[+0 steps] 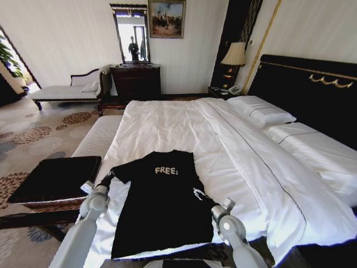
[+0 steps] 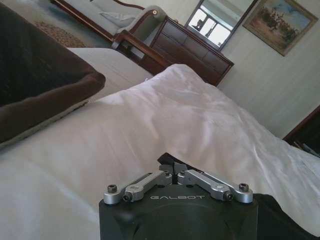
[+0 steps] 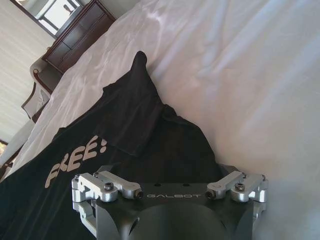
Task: Fold the clothes on the bed and place them into the basket.
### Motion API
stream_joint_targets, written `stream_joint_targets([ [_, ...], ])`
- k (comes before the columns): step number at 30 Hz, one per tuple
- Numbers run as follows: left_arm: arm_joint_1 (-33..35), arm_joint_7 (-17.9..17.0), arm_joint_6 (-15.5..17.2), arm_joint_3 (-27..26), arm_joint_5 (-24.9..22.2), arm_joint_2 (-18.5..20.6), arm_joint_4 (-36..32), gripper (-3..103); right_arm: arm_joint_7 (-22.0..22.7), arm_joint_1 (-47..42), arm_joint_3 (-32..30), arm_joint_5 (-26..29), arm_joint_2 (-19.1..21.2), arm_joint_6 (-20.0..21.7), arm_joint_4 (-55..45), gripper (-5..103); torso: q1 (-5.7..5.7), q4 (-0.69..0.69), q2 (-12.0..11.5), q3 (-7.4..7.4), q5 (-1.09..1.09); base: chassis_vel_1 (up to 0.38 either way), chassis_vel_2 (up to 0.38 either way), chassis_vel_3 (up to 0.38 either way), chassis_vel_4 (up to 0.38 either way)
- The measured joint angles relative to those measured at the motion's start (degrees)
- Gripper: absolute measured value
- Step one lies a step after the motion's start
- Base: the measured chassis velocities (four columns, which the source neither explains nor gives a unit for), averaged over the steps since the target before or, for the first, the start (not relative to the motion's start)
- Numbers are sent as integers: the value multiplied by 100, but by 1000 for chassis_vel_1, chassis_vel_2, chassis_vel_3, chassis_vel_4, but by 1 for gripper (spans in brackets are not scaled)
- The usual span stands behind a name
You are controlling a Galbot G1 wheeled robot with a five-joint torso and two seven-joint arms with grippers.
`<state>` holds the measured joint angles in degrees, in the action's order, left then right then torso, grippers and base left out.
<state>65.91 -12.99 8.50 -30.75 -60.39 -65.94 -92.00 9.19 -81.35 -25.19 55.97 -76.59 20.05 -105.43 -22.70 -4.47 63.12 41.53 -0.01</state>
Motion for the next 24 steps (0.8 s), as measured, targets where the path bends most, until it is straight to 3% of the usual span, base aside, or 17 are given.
stream_joint_targets([
  [5, -74, -46, -2, 127, 132, -28, 12, 0, -8, -32, -29, -1, 7, -12, -2, 100, 0, 0, 0, 0, 1, 0, 0, 0, 0],
  [10, -28, -185, 40, 364, 387, 61, -566, 0, -11, -36, -41, -2, 7, -19, -9, 100, 0, 2, 0, 0, 1, 0, 0, 0, 0],
  [14, -79, -228, 143, 842, 970, 265, -1122, 0, -10, -32, -38, 0, 9, -19, -28, 100, 0, 1, 0, 0, 2, 0, 0, 0, 0],
  [24, -598, -51, 181, 2232, 1617, 652, -813, 0, -4, -65, -115, 37, 44, -21, -102, 100, 0, 1, 0, 0, 2, 0, 0, 0, 0],
])
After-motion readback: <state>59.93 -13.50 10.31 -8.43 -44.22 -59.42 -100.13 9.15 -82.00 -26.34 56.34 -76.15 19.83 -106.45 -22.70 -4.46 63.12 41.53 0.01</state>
